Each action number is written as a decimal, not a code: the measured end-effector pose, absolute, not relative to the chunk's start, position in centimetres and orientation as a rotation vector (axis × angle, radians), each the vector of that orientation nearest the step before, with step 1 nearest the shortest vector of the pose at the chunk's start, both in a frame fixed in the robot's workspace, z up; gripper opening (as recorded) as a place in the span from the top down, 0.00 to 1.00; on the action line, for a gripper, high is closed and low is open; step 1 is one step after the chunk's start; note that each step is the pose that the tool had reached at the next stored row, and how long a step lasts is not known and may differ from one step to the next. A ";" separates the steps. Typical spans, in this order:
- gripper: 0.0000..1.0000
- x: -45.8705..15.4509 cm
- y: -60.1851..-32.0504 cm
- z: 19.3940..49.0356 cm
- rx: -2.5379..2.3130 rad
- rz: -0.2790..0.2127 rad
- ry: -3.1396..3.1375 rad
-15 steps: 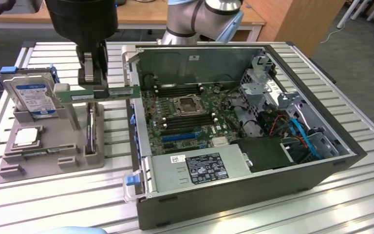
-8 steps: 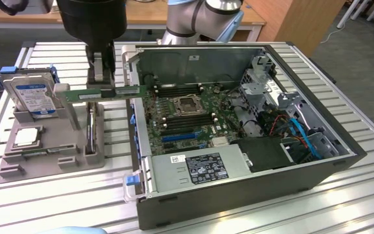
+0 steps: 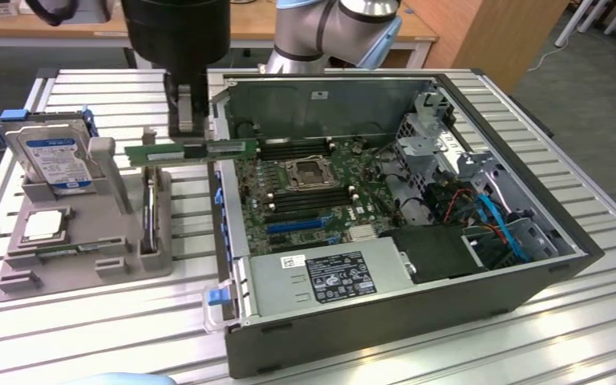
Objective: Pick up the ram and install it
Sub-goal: 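Pick up the ram and move it above insertion slot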
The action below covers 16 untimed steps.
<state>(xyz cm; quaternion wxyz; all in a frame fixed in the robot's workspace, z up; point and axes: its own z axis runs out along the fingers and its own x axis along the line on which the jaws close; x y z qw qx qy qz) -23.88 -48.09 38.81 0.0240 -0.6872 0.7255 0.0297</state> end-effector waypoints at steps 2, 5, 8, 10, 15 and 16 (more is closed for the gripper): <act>0.86 -23.4 -48.1 38.8 -2.125 0.094 2.244; 0.86 -22.7 -48.1 38.9 -2.124 0.097 2.243; 0.86 -21.8 -48.1 38.9 -2.123 0.100 2.241; 0.86 -21.3 -48.1 38.9 -2.122 0.102 2.240; 0.86 -19.8 -48.1 38.9 -2.120 0.105 2.239; 0.86 -19.5 -48.1 39.0 -2.120 0.106 2.238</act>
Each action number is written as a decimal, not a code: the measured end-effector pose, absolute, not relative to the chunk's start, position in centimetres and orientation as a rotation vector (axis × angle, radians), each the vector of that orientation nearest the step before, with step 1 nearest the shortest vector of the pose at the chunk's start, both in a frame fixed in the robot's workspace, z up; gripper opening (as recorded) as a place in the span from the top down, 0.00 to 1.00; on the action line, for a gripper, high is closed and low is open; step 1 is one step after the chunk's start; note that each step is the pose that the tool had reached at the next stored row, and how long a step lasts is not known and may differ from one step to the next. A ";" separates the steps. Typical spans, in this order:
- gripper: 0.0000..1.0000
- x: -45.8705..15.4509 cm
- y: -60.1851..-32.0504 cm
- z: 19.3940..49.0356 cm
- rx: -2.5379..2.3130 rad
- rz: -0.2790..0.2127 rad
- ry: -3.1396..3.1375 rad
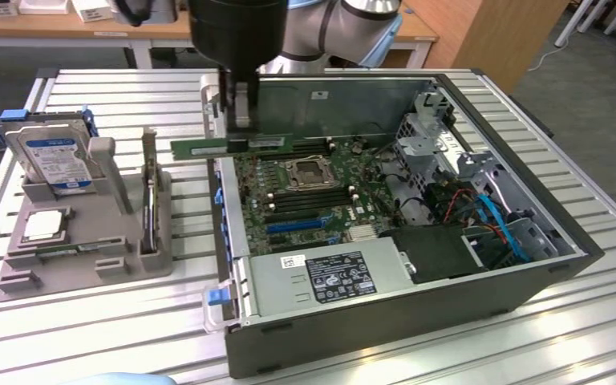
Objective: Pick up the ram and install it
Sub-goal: 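Pick up the ram and move it above insertion slot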
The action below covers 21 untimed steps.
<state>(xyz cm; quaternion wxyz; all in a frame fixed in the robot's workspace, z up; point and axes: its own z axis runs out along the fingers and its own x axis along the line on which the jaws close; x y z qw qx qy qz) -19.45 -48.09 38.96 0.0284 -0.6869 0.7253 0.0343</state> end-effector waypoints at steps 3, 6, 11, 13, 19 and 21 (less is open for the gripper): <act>0.86 -18.6 -48.1 39.0 -2.119 0.108 2.237; 0.86 -17.7 -48.1 39.0 -2.118 0.110 2.236; 0.86 -16.3 -48.1 39.1 -2.117 0.113 2.235; 0.86 -15.7 -48.1 39.1 -2.116 0.115 2.234; 0.86 -14.0 -48.1 39.1 -2.114 0.118 2.232; 0.86 -13.4 -48.1 39.1 -2.114 0.119 2.232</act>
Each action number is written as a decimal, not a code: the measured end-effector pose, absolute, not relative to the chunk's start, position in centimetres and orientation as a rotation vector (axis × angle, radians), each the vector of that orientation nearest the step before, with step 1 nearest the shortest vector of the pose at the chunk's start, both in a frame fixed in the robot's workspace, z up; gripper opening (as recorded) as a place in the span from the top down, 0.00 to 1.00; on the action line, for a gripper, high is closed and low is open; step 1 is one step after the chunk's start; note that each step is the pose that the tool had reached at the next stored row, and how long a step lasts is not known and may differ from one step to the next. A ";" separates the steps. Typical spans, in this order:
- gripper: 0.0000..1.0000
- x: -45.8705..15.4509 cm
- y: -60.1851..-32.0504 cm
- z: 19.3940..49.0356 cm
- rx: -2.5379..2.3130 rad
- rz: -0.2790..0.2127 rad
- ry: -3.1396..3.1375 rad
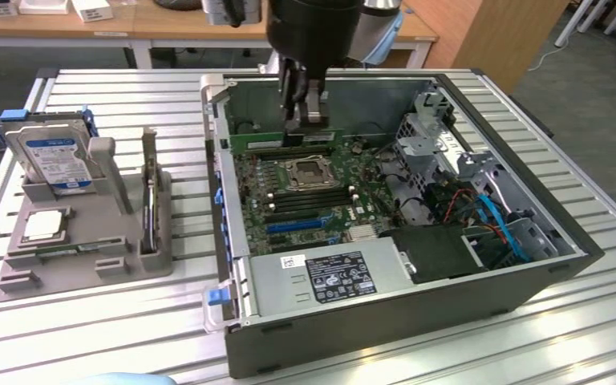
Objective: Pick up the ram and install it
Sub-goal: 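Pick up the ram and move it above insertion slot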
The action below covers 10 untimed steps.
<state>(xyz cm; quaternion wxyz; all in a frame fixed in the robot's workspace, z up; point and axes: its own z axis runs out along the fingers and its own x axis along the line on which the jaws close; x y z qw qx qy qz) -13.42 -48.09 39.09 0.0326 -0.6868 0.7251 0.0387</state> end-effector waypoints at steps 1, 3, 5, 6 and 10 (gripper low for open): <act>0.86 -13.1 -48.1 39.1 -2.114 0.120 2.232; 0.86 -12.5 -48.1 39.1 -2.113 0.121 2.231; 0.86 -12.0 -48.1 39.1 -2.112 0.122 2.230; 0.86 -11.7 -48.1 39.1 -2.112 0.123 2.230; 0.86 -10.5 -48.1 39.1 -2.111 0.125 2.229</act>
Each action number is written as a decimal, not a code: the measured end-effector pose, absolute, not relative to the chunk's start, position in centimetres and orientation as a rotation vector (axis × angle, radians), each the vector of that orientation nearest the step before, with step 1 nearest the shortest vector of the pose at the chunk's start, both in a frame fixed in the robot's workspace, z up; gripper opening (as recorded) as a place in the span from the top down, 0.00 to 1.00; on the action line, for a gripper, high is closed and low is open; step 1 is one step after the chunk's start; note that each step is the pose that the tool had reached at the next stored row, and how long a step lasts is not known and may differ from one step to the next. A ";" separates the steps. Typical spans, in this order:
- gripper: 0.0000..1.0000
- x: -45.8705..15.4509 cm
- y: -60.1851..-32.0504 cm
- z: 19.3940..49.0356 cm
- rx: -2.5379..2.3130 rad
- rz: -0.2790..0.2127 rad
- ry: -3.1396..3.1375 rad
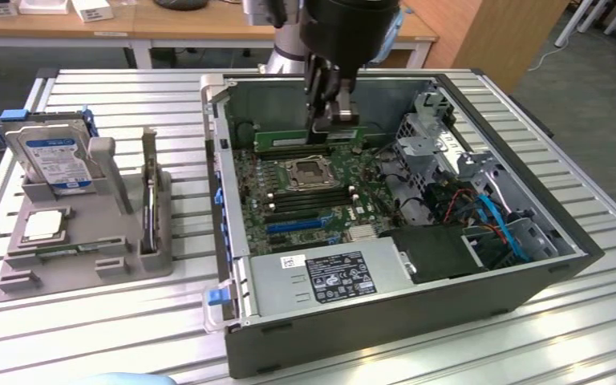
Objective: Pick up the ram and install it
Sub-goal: 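Pick up the ram and move it above insertion slot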
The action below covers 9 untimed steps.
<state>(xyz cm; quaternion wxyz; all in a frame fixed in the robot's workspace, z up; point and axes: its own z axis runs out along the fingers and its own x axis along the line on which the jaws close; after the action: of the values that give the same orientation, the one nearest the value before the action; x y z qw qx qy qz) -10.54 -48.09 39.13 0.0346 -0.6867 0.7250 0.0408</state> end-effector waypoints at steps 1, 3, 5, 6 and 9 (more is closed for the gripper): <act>0.86 -10.3 -48.1 39.1 -2.111 0.126 2.228; 0.86 -9.6 -48.1 39.2 -2.110 0.128 2.228; 0.86 -9.1 -48.1 39.2 -2.110 0.129 2.227; 0.86 -8.8 -48.1 39.2 -2.109 0.129 2.227; 0.86 -8.0 -48.1 39.2 -2.108 0.131 2.226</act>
<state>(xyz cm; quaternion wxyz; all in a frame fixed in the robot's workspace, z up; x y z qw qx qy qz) -7.99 -48.09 39.19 0.0364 -0.6866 0.7249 0.0428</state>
